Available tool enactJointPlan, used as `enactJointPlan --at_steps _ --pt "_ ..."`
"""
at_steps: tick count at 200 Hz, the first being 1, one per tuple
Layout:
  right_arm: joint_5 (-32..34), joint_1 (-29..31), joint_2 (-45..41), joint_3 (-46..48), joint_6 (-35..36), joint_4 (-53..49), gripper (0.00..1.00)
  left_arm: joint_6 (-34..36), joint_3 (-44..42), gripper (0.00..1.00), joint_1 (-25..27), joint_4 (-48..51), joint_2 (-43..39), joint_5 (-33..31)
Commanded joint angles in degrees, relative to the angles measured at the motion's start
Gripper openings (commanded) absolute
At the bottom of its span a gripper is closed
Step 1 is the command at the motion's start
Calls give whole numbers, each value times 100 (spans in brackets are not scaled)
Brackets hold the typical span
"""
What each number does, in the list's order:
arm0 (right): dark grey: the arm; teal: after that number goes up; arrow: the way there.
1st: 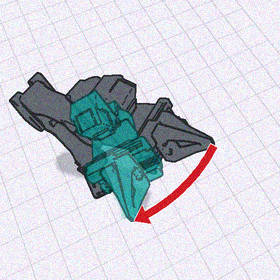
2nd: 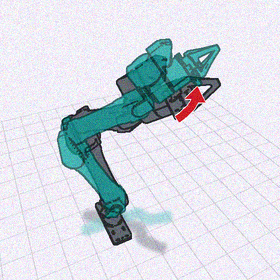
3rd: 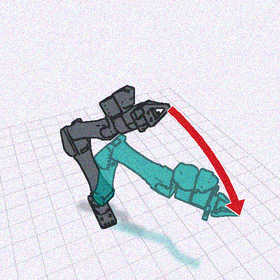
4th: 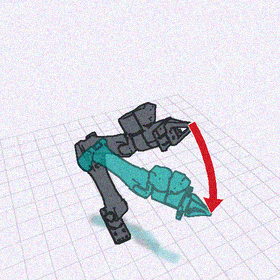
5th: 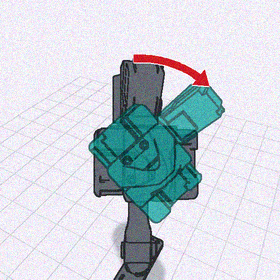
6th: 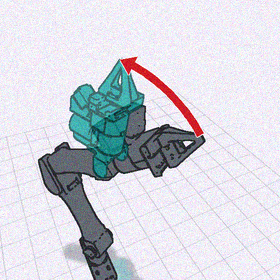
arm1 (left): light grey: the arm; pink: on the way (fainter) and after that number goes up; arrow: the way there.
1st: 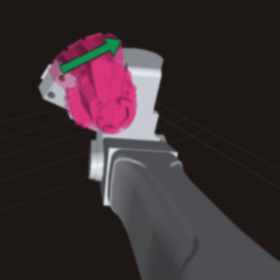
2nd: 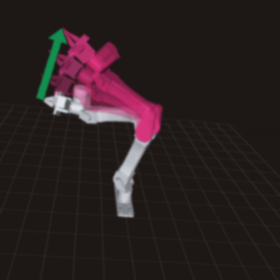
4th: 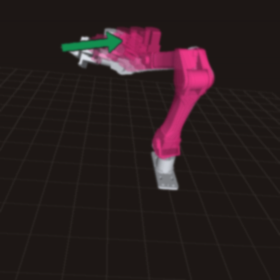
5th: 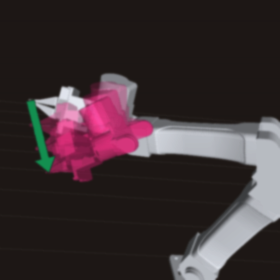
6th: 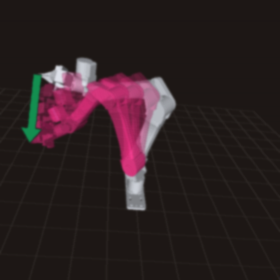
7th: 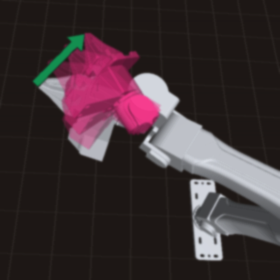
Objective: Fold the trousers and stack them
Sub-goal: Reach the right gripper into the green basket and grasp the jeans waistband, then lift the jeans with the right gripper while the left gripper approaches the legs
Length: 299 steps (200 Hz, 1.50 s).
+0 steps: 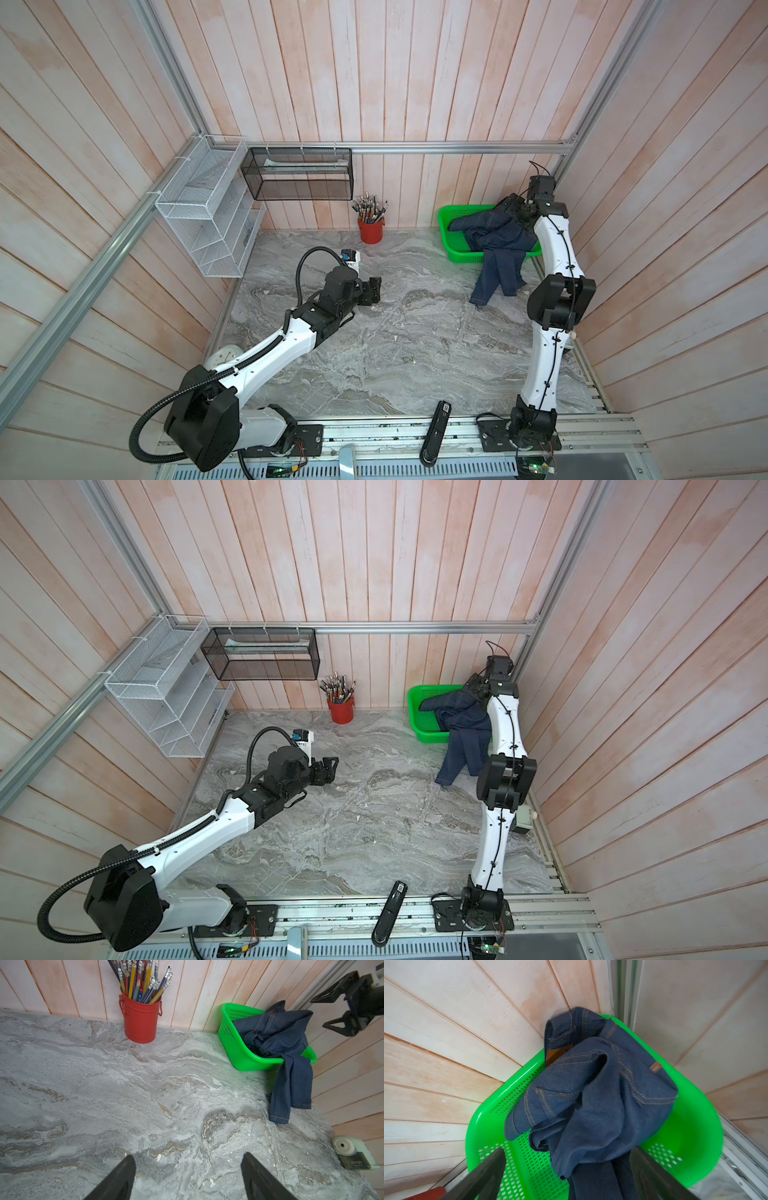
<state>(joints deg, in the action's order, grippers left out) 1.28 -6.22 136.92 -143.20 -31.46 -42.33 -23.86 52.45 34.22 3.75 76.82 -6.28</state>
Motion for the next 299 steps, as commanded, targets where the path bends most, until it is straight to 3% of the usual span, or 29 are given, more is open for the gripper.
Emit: enactJointPlan --at_steps 1,64,107,180,206,235,260,274,299 --pt "-305 41 359 -320 17 -138 95 -55 182 83 32 -168 187 88" --pt "-900 138 956 -38 -847 1301 94 -29 237 84 32 -263 479 36" --pt "-455 151 1397 -99 -1876 1687 93 -51 249 84 36 -259 611 -40" --pt "-285 200 1938 -94 -3117 2732 84 141 248 86 33 -313 803 -382" --pt "-86 250 2046 -93 -3463 3055 71 207 253 86 32 -322 881 -430" --pt "-114 299 2164 -207 -3621 3278 35 276 257 87 32 -331 907 -496" --pt "-303 374 1977 -341 -3271 3450 9 292 266 87 32 -280 850 -522" --pt "-393 432 1702 -491 -2919 3327 0 287 256 87 32 -239 777 -521" --pt "-455 540 756 -329 -2266 3165 0 203 162 87 32 -231 562 -519"
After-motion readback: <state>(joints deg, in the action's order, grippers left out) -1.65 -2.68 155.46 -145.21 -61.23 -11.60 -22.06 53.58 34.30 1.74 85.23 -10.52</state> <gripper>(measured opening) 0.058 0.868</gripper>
